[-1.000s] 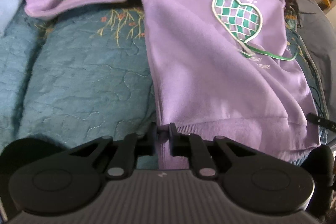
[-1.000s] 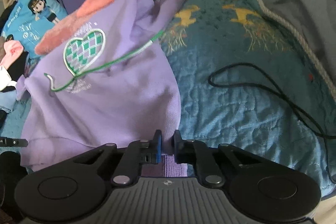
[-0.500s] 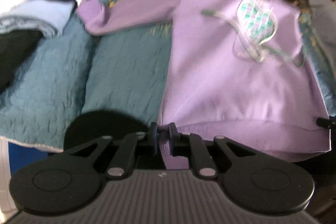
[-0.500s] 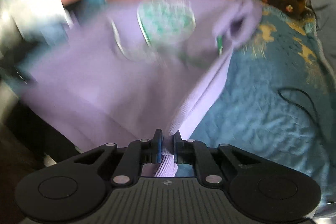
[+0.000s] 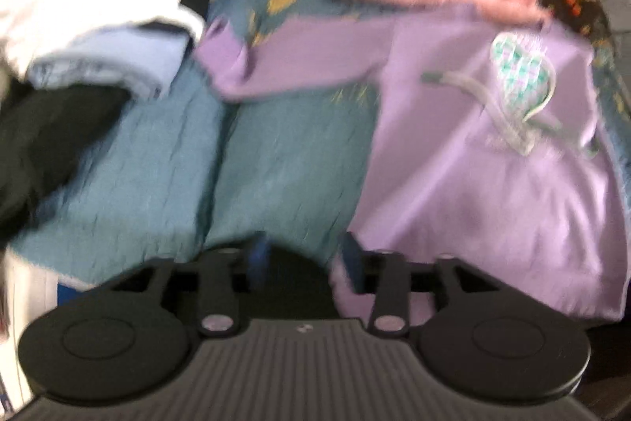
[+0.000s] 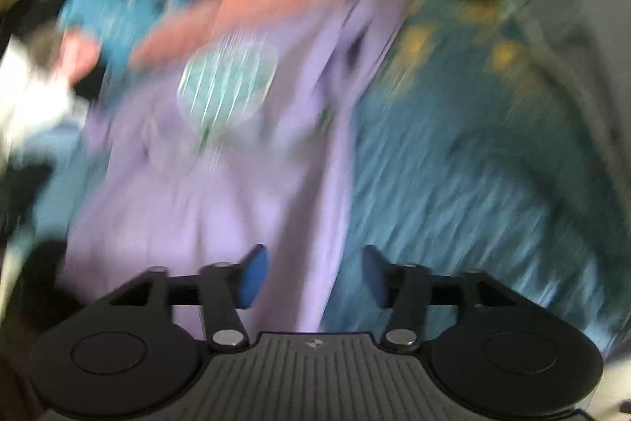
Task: Fold clothes
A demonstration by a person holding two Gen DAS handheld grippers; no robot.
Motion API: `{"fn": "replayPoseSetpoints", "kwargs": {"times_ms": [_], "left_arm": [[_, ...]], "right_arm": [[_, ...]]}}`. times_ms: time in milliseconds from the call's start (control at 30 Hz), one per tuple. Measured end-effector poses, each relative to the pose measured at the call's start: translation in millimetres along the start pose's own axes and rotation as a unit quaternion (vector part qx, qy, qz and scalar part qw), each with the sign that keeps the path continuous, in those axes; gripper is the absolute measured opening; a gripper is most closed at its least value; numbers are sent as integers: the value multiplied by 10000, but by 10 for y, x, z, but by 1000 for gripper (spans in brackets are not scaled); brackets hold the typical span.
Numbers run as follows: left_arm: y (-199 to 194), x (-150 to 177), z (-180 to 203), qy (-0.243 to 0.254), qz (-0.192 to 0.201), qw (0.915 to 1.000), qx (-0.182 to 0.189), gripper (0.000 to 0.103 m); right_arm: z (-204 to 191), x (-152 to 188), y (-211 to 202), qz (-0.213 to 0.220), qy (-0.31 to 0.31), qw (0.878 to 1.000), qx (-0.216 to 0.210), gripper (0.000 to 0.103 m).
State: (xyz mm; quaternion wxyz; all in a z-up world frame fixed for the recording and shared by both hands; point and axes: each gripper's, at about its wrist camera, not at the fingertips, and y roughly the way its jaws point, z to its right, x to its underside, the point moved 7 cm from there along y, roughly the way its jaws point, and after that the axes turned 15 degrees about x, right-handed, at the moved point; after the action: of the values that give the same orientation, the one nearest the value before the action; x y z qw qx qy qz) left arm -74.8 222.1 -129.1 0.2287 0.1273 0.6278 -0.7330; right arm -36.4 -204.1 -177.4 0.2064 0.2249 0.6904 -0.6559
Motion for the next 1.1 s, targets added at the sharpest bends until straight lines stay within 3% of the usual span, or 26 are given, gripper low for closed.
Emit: {"fn": "replayPoseSetpoints", "kwargs": {"times_ms": [33,67,100,200,367,567,733,767,800,833,933,1000,1100], "left_arm": [[-8,-95,82,79,121,9999,63,84],[0,-184,198,182,255,9994,129,100],[21,-270,323,284,365,9987,212,103],[180,-465,748,561,472,9959,521,103],[549,-631,1290,948,265,9919,807,103],[833,-610,1502,1322,5,9887,712,103],[992,-574,1480,1253,-169,9894,712,103],[1018,-571,1461,1243,-199,9896,696,103],[1042,-569,1446,1235,-227,9898,680,103],[1065,-568,1440,1234,-247,9898,666,103],[1089,-563,1463,1257,-237,9894,691,103],[1067,-555,1493,1278,-197,9889,733,103],[1024,-531,1534,1321,-127,9879,801,103]], "right_arm": [[63,-179,46,217,33,9996,160,57],[126,-363,106,439,65,9985,314,58],[189,-555,220,664,103,9967,447,62],[291,-1053,683,962,304,9924,705,62],[301,-1619,1335,950,421,9903,921,58],[450,-2195,2014,711,1551,9853,129,60],[423,-2326,2599,-60,1897,9804,-534,59],[407,-2333,2638,-58,1887,9803,-575,51],[406,-2351,2645,-34,1868,9810,-525,14],[412,-2364,2645,-11,1888,9808,-489,4],[528,-2354,2426,354,2134,9754,-434,4],[666,-2317,2137,754,2112,9745,-84,4],[1009,-2192,1485,1505,2149,9625,689,4]]}}
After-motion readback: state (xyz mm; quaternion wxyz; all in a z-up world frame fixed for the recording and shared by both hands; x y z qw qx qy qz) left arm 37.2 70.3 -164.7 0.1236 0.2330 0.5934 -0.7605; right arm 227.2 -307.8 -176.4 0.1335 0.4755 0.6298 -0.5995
